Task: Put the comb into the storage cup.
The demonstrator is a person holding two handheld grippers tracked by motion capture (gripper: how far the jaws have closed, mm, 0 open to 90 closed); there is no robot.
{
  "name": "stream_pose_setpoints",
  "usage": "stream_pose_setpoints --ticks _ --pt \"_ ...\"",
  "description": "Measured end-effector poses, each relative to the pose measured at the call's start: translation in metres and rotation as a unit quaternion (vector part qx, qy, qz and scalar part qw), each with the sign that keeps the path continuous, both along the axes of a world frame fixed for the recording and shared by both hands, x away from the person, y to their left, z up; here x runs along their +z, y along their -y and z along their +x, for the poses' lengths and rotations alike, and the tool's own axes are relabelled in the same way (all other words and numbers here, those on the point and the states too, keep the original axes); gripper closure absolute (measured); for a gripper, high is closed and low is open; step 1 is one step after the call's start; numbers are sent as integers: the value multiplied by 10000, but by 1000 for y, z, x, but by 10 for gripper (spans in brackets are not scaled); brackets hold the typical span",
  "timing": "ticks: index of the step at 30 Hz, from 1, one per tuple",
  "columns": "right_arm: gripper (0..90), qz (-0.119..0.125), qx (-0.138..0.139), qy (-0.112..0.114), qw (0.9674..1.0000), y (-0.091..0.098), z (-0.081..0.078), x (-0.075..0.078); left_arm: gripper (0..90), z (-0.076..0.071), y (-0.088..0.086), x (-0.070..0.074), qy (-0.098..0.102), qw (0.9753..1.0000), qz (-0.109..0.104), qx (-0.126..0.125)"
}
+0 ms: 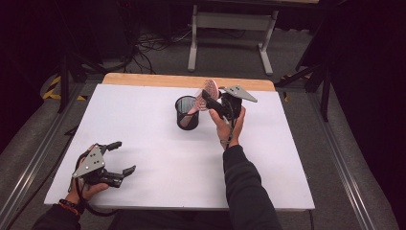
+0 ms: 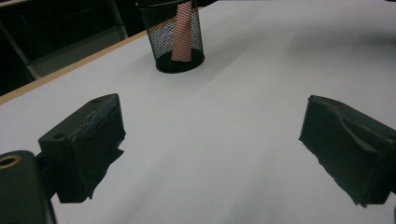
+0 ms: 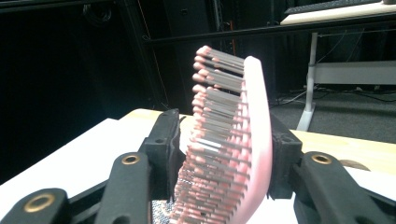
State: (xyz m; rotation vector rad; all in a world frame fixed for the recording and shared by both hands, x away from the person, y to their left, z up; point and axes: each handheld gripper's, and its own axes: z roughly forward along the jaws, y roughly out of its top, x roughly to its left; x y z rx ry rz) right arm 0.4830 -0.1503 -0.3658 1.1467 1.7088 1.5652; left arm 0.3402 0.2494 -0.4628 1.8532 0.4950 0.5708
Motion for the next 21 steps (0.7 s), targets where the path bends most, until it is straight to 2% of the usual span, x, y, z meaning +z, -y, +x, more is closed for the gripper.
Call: stream_pose_setpoints --ticks 4,6,8,13,21 --pt "507 -153 -56 -5 9999 2 -1 -2 73 0 0 0 -12 10000 -6 -5" --pt "448 -124 23 2 9999 3 -1 -2 73 0 1 0 -20 10000 23 -3" --pt "429 -139 74 12 9999 3 -2 -2 73 0 1 0 -22 10000 22 -6" --pt "312 -314 65 -15 9995 3 -3 -1 73 0 1 -1 -20 10000 24 -3" --pt "252 -676 -52 246 9974 0 -12 9 74 0 2 0 -21 10000 57 2"
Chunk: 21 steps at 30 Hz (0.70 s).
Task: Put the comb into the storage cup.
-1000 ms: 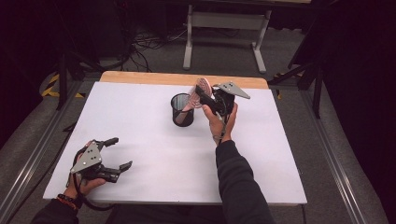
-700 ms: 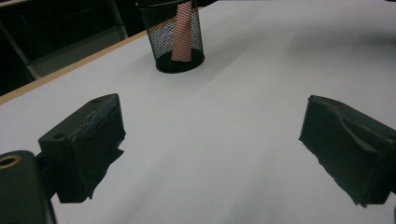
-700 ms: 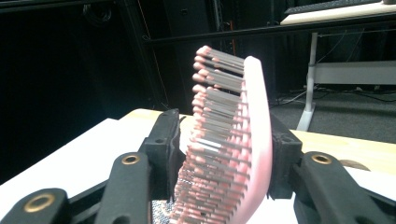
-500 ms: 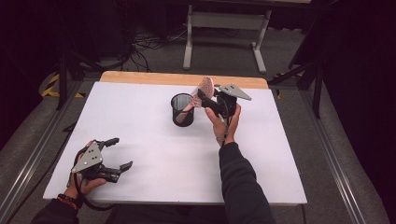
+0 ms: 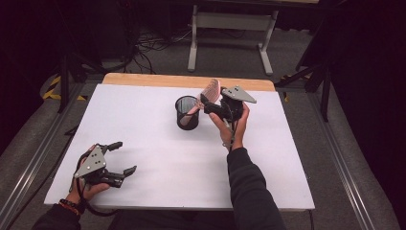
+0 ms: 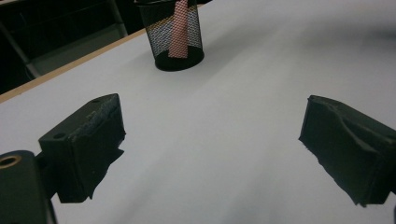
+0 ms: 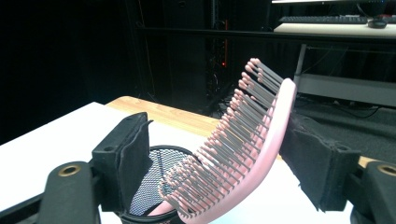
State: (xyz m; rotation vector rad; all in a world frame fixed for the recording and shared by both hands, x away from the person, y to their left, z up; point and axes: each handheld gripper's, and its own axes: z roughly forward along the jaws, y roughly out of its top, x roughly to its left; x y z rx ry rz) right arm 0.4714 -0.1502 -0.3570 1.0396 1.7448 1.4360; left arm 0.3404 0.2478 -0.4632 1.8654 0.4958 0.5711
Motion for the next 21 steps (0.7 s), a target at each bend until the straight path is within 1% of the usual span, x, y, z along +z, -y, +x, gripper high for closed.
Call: stream_pose_setpoints --ticks 5,6,10,11,13,19,21 --pt "242 -119 -27 82 9999 1 -3 5 76 0 1 0 0 10000 1 6" --pt "223 -158 -32 94 9998 1 -5 7 75 0 1 0 -2 10000 8 0" --pt "206 -298 -27 175 9994 0 -7 11 75 0 1 0 7 10000 4 -14" --pt "198 -375 -37 213 9991 0 -9 13 75 0 1 0 9 10000 1 -14" --pt "196 -451 -39 259 9986 0 -11 15 75 0 1 0 10 10000 7 -5" --pt "193 -540 -26 363 9979 1 -16 21 75 0 1 0 16 10000 16 -17" --pt "190 -605 -14 424 9973 1 -18 23 75 0 1 0 12 10000 14 -17"
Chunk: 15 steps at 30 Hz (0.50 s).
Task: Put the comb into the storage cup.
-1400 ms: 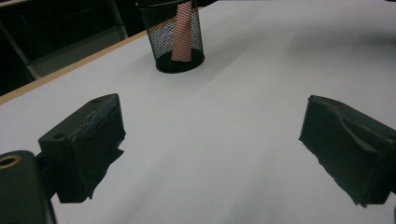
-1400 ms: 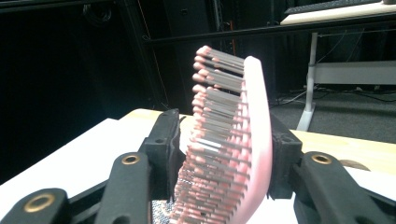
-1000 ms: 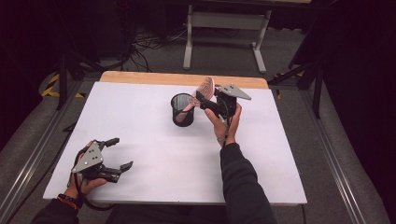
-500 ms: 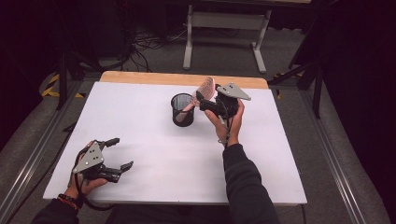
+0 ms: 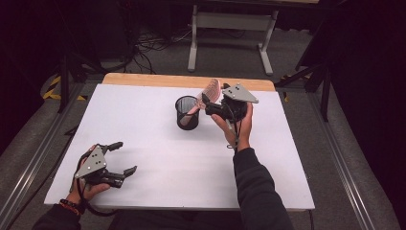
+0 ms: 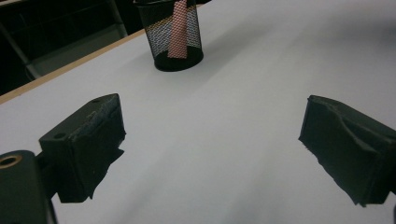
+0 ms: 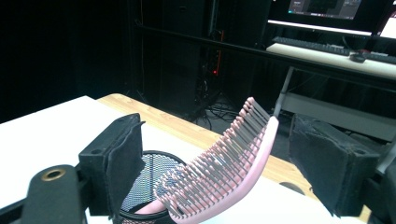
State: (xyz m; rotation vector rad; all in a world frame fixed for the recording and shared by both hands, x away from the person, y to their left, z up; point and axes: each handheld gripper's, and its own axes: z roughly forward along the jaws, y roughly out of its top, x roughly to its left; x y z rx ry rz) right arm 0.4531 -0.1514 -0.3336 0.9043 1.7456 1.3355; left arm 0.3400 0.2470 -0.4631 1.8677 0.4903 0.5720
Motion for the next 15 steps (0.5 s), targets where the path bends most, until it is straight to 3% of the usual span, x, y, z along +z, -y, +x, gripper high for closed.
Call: stream_pose_setpoints --ticks 9,15 --pt "188 -257 10 225 9994 1 -11 10 74 0 1 0 0 10000 8 21" --pt "187 -288 46 294 9991 5 -18 14 69 0 1 0 0 10000 -13 19"
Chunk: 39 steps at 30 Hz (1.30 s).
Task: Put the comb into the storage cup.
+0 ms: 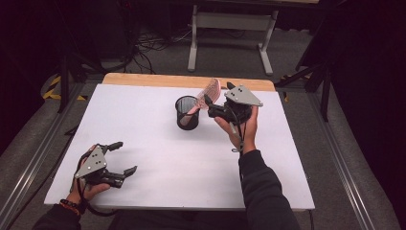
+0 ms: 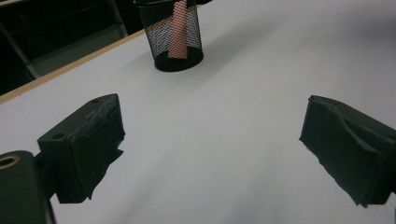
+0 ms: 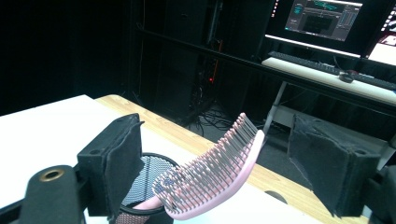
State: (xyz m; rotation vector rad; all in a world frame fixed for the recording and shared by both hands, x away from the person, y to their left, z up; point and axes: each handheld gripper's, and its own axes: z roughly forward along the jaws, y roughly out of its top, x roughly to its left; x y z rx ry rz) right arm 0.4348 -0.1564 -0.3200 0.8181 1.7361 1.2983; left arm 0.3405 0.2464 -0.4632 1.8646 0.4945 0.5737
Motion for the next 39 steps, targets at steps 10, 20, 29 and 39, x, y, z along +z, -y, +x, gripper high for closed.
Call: stream_pose_setpoints --ticks 10,20,29,39 --pt "161 -41 -8 41 10000 6 -9 2 51 1 0 -1 -24 10000 -46 14" --pt "114 -215 -17 99 9997 9 -16 4 38 2 0 -1 -42 10000 -46 30" --pt "118 -402 35 316 9987 8 -27 7 38 2 0 -1 -33 10000 -22 21" --pt "121 -458 141 426 9979 12 -43 7 38 2 0 -1 -22 10000 -11 25"
